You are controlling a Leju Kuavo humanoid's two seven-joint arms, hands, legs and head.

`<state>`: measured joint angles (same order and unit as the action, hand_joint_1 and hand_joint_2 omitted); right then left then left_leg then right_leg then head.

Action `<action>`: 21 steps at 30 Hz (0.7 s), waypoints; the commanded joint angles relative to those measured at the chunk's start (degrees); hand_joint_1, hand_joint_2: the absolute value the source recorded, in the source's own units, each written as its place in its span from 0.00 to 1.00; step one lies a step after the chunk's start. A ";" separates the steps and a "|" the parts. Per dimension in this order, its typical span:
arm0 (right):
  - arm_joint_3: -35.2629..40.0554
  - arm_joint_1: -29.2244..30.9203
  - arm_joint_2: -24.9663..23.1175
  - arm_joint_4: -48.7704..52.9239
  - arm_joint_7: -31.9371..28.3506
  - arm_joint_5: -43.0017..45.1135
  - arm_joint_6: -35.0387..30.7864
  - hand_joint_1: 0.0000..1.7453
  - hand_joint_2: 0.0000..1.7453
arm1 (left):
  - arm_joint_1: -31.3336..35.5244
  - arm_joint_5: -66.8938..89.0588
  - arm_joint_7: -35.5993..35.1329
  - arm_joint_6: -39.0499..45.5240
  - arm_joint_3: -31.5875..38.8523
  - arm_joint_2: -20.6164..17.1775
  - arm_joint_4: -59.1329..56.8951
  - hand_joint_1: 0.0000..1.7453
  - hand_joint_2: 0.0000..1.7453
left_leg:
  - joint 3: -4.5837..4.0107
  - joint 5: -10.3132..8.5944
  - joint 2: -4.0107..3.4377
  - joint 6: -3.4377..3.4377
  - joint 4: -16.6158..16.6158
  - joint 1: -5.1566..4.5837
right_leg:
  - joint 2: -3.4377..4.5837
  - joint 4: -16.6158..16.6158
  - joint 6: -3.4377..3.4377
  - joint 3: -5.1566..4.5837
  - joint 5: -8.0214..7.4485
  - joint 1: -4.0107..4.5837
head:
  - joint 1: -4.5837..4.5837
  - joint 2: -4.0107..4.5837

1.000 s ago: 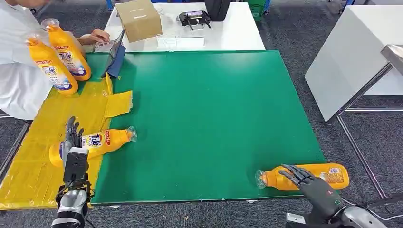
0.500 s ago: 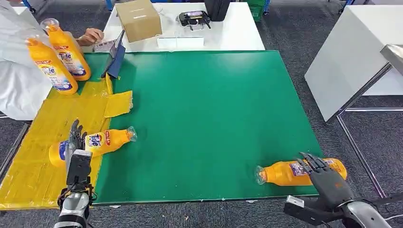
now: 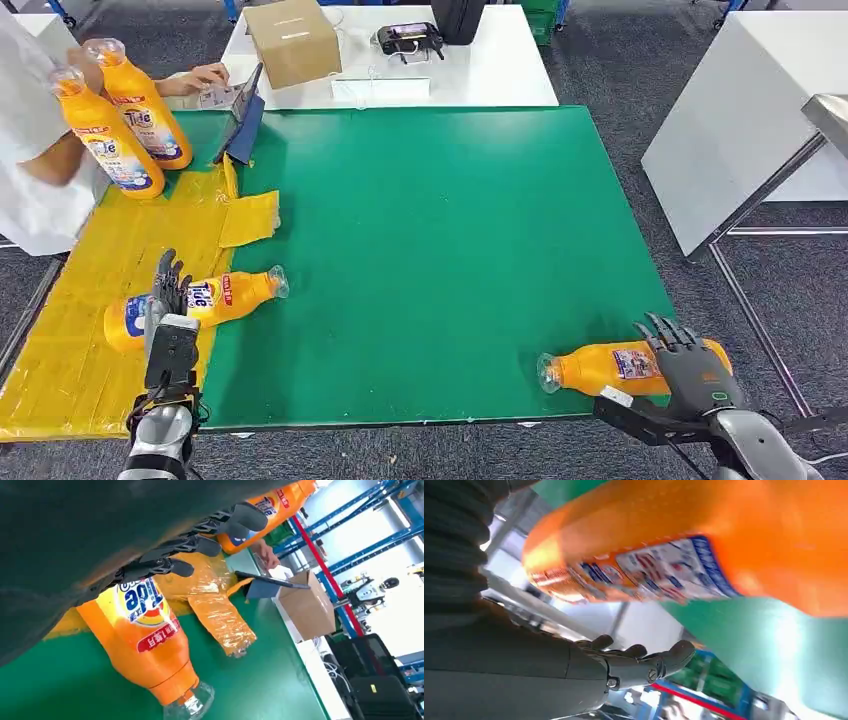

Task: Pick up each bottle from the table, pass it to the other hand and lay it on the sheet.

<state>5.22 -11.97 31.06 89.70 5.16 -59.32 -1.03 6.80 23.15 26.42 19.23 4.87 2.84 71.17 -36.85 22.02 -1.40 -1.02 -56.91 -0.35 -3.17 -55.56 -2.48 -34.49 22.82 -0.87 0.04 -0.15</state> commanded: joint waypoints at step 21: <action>5.43 17.14 -10.34 -30.30 -2.57 -8.34 -2.40 1.00 1.00 | 3.51 -2.39 0.02 -1.75 -7.85 1.42 -3.95 0.00 0.00 | 1.06 0.35 -0.47 -0.08 0.08 0.21 | 0.57 0.41 0.10 0.51 0.16 0.16 | 0.04 0.00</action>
<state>7.19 4.35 25.97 64.63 3.67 -67.78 -1.25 9.74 21.62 27.08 18.14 -1.12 4.22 69.11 -35.87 22.37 -2.07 -1.19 -56.87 -0.27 -2.64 -55.28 -2.48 -34.18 22.98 -0.81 0.09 -0.15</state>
